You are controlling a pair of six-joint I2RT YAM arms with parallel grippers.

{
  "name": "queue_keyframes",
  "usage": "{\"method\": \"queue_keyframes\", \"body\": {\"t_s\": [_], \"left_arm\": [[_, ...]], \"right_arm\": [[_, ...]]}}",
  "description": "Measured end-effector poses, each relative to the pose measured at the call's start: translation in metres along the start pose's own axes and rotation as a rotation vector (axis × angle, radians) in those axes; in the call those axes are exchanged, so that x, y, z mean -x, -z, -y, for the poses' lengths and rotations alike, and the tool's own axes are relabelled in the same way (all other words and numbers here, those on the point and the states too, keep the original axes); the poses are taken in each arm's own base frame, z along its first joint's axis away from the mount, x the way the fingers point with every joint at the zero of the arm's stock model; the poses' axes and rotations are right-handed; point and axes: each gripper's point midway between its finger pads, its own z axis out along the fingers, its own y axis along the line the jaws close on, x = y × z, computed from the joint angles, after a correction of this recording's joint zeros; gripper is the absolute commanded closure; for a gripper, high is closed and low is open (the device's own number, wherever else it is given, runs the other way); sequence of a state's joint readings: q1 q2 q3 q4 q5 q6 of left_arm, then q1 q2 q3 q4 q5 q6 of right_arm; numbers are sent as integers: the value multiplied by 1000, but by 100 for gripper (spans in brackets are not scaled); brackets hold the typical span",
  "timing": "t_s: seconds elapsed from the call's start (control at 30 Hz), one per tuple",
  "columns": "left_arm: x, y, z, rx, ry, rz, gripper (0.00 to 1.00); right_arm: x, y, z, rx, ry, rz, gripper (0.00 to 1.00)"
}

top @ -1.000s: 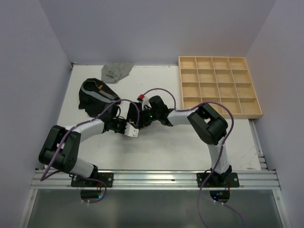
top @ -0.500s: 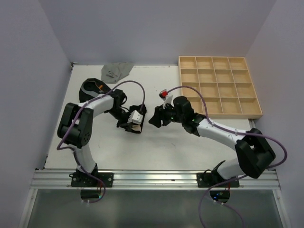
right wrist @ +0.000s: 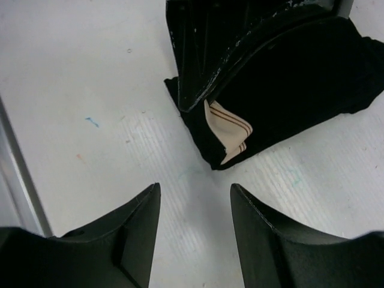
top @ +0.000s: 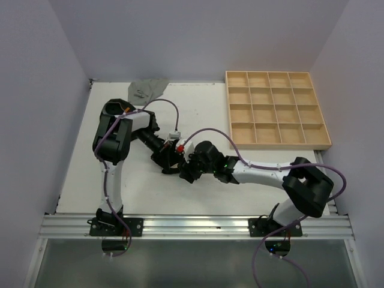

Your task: Roll the underwear

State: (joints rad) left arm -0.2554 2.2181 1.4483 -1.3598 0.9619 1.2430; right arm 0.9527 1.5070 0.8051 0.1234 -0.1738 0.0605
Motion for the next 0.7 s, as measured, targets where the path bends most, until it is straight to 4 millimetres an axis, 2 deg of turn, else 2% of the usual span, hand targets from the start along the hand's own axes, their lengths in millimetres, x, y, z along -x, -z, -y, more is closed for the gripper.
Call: {"method": "queue_keyframes", "body": {"t_s": [0.1, 0.23, 0.4, 0.47, 0.5, 0.6, 0.63, 0.7], "left_arm": [[-2, -2, 3, -15, 56, -1, 100], [-3, -3, 5, -30, 110, -6, 98], [-5, -3, 6, -39, 143, -10, 96], [-4, -3, 6, -42, 157, -11, 94], [-4, -3, 6, -44, 163, -12, 94], [-4, -3, 5, -52, 182, -14, 93], [-3, -3, 5, -53, 186, -15, 92], [-4, -2, 4, -51, 190, -19, 90]], "right_arm": [[-12, -21, 7, -16, 67, -47, 47], [-17, -44, 12, -18, 140, -80, 48], [-11, -54, 12, -8, 207, -65, 48], [-7, -57, 11, 2, 229, -56, 52], [-6, -60, 10, 6, 236, -55, 54], [-6, -71, 7, 43, 252, -65, 70], [-8, -74, 4, 61, 253, -71, 81], [-10, -77, 0, 89, 258, -81, 89]]}}
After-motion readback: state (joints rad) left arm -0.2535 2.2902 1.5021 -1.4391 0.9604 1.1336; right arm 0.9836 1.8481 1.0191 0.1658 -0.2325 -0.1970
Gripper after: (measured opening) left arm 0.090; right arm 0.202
